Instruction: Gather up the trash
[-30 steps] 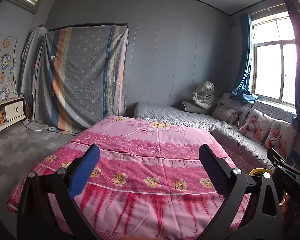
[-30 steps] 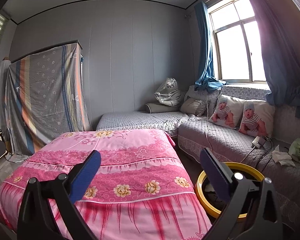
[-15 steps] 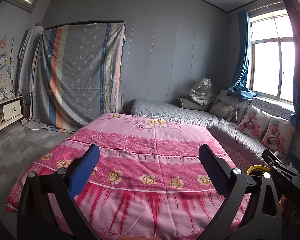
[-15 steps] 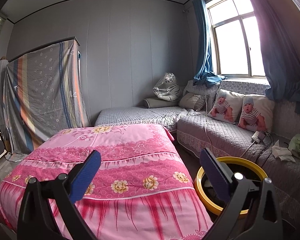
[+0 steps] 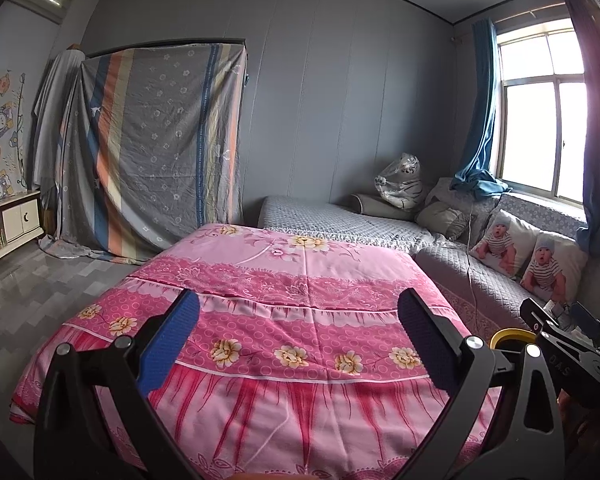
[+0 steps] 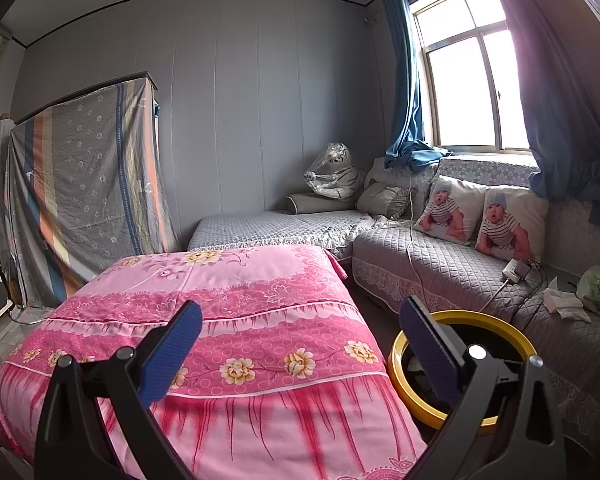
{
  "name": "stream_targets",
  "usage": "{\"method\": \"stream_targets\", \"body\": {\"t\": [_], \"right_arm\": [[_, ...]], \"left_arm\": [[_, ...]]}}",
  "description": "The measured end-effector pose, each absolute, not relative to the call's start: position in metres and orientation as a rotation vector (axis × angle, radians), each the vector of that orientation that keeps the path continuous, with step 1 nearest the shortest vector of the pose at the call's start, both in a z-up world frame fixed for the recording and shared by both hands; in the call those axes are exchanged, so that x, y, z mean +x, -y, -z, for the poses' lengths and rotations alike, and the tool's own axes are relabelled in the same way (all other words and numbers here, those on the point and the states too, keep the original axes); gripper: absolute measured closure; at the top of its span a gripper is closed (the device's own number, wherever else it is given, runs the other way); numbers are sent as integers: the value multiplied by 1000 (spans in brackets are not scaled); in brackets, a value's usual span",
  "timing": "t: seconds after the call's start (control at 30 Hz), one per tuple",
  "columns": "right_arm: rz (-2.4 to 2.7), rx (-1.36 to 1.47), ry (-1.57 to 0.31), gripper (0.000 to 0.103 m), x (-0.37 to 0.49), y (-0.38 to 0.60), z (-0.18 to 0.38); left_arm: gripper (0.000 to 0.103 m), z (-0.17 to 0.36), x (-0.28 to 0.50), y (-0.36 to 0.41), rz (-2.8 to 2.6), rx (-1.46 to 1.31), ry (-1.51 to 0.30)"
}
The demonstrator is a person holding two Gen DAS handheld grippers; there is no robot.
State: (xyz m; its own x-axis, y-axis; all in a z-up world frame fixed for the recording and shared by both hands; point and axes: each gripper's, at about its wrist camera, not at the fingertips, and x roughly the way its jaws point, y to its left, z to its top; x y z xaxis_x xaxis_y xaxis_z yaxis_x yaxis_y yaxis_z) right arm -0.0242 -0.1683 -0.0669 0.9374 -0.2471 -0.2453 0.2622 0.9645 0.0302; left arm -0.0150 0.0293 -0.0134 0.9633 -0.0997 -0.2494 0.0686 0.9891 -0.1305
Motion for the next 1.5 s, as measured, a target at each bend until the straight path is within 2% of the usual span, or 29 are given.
{"method": "stream_targets", "body": {"t": [1.5], "right_arm": [[269,74,-268,7,-22,175,68]], "left_arm": [[8,20,2,-28,138,-127,-302]]}}
